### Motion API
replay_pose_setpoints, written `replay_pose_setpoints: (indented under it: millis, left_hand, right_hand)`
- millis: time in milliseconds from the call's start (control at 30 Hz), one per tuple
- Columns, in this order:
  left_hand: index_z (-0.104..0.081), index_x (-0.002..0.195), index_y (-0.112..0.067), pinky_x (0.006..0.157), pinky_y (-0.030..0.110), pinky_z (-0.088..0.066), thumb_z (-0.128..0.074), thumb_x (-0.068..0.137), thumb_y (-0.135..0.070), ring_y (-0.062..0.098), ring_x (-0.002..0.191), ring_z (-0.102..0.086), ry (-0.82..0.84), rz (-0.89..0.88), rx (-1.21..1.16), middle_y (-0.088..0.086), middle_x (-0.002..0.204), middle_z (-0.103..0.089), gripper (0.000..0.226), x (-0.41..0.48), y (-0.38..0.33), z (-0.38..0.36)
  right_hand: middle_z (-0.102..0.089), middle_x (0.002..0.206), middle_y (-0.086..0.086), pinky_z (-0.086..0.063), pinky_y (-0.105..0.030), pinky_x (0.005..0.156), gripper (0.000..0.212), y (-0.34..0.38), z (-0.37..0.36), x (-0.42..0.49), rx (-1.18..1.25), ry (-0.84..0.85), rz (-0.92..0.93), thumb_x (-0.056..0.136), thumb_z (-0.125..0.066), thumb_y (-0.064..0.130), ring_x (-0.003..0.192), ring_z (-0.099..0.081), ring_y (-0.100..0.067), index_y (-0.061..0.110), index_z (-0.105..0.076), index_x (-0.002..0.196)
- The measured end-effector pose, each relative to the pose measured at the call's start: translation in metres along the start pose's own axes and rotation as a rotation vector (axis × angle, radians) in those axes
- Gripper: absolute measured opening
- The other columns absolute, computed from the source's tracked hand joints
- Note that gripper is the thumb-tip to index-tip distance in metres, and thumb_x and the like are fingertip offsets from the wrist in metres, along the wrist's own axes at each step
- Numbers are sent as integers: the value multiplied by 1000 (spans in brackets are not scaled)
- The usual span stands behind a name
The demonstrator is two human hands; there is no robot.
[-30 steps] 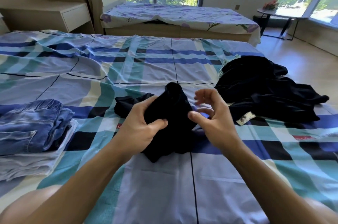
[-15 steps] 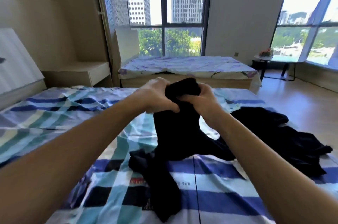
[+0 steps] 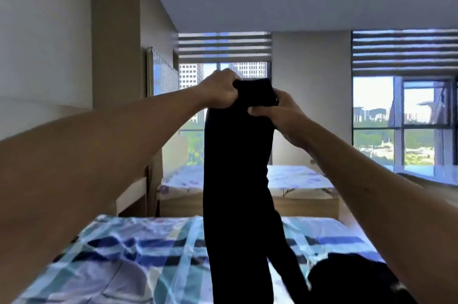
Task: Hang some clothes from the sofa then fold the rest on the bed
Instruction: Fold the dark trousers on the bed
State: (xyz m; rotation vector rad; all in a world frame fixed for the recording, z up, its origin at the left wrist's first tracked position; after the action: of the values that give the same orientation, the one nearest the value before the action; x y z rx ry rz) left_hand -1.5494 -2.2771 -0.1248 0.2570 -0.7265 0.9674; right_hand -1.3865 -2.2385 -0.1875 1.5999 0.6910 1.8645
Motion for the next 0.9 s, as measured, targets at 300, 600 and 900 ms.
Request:
replay_pose_setpoints:
  millis: [300,600,900]
  left_hand:
    - [-66,110,-16,74,25,-56,-75,85,-12,20,91,-69,102,64,-214,3,96,-70,27,20,-21,74]
    - [-61,110,-5,70,26,-50,-64,86,-9,21,89,-63,-215,76,-262,8,97,-62,24,44,-30,120]
    - [-63,101,-5,71,30,-52,-63,85,-12,27,88,-64,-333,218,-240,11,98,-64,18,23,4,137]
  right_hand:
    - [-74,106,-7,-61,-43,87,55,80,1,41,89,-152,119,74,-87,18,93,-74,-23,14,-63,123]
    - [-74,103,-12,-59,-38,90,29,13,-27,-47,252,346,-250,89,-65,-4,90,-72,-26,8,-65,116]
    - [-71,101,-14,-56,-37,89,46,-63,12,-117,323,543,-592,71,-87,7,88,-70,-25,1,-68,112]
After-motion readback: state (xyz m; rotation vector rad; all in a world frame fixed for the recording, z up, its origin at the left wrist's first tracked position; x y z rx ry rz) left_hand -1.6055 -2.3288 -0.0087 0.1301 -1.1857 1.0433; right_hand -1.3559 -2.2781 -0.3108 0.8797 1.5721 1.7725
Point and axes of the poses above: each hand's wrist, its own x-axis towards the middle knuckle, its own z-axis out of the back of the hand, y = z × x, the point moved 4 cm from there along x, towards the middle knuckle
